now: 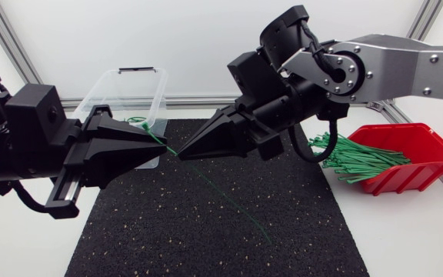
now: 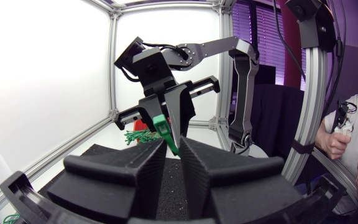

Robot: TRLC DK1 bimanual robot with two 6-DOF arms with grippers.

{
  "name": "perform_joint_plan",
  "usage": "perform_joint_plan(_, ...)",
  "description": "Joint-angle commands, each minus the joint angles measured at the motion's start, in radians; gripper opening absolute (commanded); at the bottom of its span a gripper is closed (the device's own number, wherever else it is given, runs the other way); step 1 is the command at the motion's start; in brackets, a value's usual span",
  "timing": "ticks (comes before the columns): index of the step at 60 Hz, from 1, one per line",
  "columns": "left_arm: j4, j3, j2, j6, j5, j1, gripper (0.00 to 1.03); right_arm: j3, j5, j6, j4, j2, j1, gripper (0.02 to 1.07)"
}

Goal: Take a green cable tie from the red box, thread the tail through the head to close it, then place it in the transparent bin on the left.

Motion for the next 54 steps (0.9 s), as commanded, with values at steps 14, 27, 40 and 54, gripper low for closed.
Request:
perform_joint_plan(14,0.013,0.013,-0.010,-0.016,0.006,-0.013,0.06,-0.030,-0.006,0.019,0.013,-0.024,0.004,0.08)
perform_joint_plan(27,0.005,0.022,-0.010,-0.023,0.006,-0.012,0.03,-0.030,0.014,0.024,0.017,-0.005,0.027,0.18)
perform_joint_plan(40,-0.018,0.037,-0.018,-0.040,0.008,0.025,0.03,-0.040,0.087,0.024,0.020,-0.010,0.049,0.39)
perform_joint_plan(54,-0.048,0.054,-0.024,-0.040,0.006,0.057,0.03,-0.054,0.189,0.024,0.037,-0.064,0.052,0.66)
